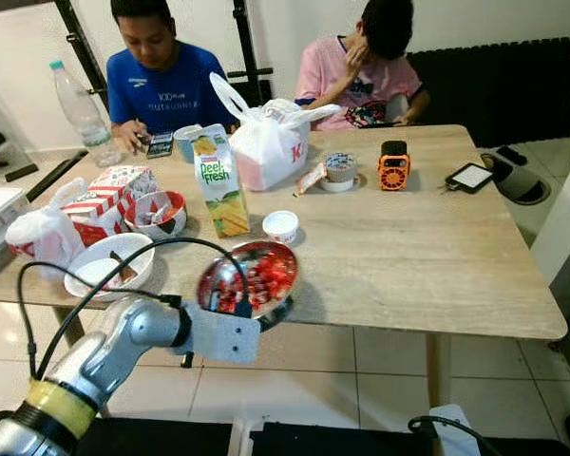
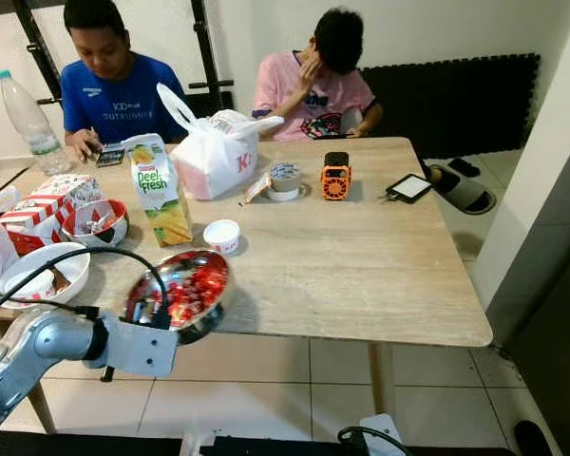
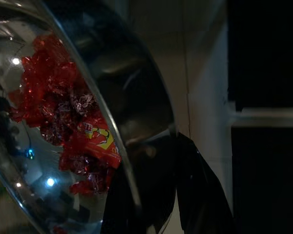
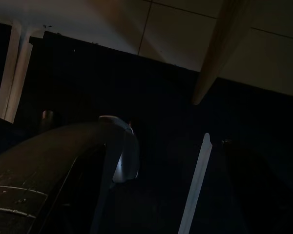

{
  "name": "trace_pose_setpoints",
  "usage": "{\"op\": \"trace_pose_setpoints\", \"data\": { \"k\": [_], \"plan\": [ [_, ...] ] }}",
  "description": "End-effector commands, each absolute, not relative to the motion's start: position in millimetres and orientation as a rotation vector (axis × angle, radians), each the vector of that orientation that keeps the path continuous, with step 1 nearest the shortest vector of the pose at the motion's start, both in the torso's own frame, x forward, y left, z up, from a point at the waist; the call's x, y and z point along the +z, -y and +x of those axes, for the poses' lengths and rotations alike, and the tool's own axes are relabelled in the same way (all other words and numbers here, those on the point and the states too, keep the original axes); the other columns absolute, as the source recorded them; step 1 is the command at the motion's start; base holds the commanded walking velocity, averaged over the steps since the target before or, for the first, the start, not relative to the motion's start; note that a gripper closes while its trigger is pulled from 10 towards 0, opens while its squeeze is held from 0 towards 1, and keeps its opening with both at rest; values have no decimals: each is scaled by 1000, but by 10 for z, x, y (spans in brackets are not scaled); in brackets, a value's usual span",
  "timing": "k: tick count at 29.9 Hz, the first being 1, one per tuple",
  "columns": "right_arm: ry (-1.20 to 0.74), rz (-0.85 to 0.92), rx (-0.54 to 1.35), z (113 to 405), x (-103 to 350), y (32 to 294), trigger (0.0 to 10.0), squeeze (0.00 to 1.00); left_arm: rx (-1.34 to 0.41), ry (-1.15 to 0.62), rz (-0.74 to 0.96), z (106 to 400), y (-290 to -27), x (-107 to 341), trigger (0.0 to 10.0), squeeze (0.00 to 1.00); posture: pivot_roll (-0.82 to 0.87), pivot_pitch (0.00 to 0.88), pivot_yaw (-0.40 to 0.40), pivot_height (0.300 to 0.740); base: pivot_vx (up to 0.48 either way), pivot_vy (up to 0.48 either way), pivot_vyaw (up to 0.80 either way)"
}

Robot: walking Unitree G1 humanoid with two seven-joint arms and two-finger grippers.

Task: Restocking fridge

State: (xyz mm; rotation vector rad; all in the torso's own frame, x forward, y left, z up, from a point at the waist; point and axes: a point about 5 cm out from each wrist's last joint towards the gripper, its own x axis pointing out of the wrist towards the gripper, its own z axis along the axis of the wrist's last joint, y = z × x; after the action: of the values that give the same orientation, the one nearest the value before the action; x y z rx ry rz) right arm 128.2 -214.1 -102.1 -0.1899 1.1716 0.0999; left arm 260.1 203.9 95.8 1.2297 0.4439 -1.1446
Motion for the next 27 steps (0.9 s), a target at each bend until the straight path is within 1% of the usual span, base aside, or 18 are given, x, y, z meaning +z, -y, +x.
{"op": "trace_pose_setpoints", "data": {
  "k": [1, 2, 3, 5, 7, 10, 12, 13, 14, 15, 16, 18, 19, 22, 27],
  "plan": [
    [-1177, -194, 134, 1283, -1031, 2080, 10000, 0, -1091, -622, 1247, 2495, -2329, 811, 0, 0, 35, 0, 52, 740, 0, 0, 0],
    [-1177, -194, 134, 1283, -1031, 2080, 10000, 0, -1091, -622, 1247, 2495, -2329, 811, 0, 0, 35, 0, 52, 740, 0, 0, 0],
    [-1179, -205, 143, 1288, -1029, 2085, 10000, 0, -1034, -546, 1277, 2568, -2352, 994, 0, 0, 48, 0, 44, 740, 0, 0, 0],
    [-1178, -211, 148, 1298, -1025, 2088, 10000, 0, -1005, -489, 1298, 2607, -2345, 1134, 0, 0, 54, 0, 41, 740, 0, 0, 0],
    [-1178, -213, 150, 1303, -1023, 2089, 10000, 0, -995, -471, 1304, 2616, -2336, 1180, 0, 0, 55, 0, 39, 740, 0, 0, 0],
    [-1172, -220, 154, 1331, -1013, 2094, 10000, 0, -995, -352, 1333, 2627, -2199, 1399, 0, 0, 59, 0, 34, 740, 0, 0, 0],
    [-1168, -224, 157, 1354, -1005, 2094, 10000, 0, -1042, -278, 1340, 2596, -2065, 1499, 0, 0, 61, 0, 33, 740, 0, 0, 0],
    [-1166, -225, 158, 1362, -1003, 2092, 10000, 0, -1058, -262, 1341, 2583, -2033, 1516, 824, 0, 62, 0, 33, 740, 0, 0, 0],
    [-1165, -226, 160, 1369, -1001, 2090, 10000, 0, -1079, -240, 1342, 2562, -1978, 1540, 2706, 0, 63, 0, 33, 740, 0, 0, 0],
    [-1165, -226, 160, 1369, -1001, 2090, 10000, 0, -1079, -240, 1342, 2562, -1978, 1540, 2706, 0, 63, 0, 33, 740, 0, 0, 0],
    [-1164, -227, 160, 1372, -1001, 2088, 10000, 0, -1101, -228, 1335, 2542, -1938, 1550, 9333, 0, 63, 0, 34, 740, 0, 0, 0],
    [-1164, -228, 161, 1375, -1000, 2086, 10000, 0, -1126, -218, 1326, 2516, -1897, 1561, 9333, 0, 63, 0, 34, 740, 0, 0, 0],
    [-1164, -228, 163, 1379, -1000, 2081, 10000, 0, -1131, -204, 1320, 2508, -1865, 1574, 10000, 0, 62, 0, 35, 740, 0, 0, 0],
    [-1163, -228, 166, 1386, -999, 2071, 10000, 0, -1130, -175, 1323, 2497, -1808, 1608, 10000, 0, 61, 0, 35, 740, 0, 0, 0],
    [-1162, -227, 165, 1392, -998, 2064, 10000, 0, -1138, -177, 1334, 2474, -1780, 1646, 10000, 0, 54, 0, 37, 740, 0, 0, 0]
  ]
}}
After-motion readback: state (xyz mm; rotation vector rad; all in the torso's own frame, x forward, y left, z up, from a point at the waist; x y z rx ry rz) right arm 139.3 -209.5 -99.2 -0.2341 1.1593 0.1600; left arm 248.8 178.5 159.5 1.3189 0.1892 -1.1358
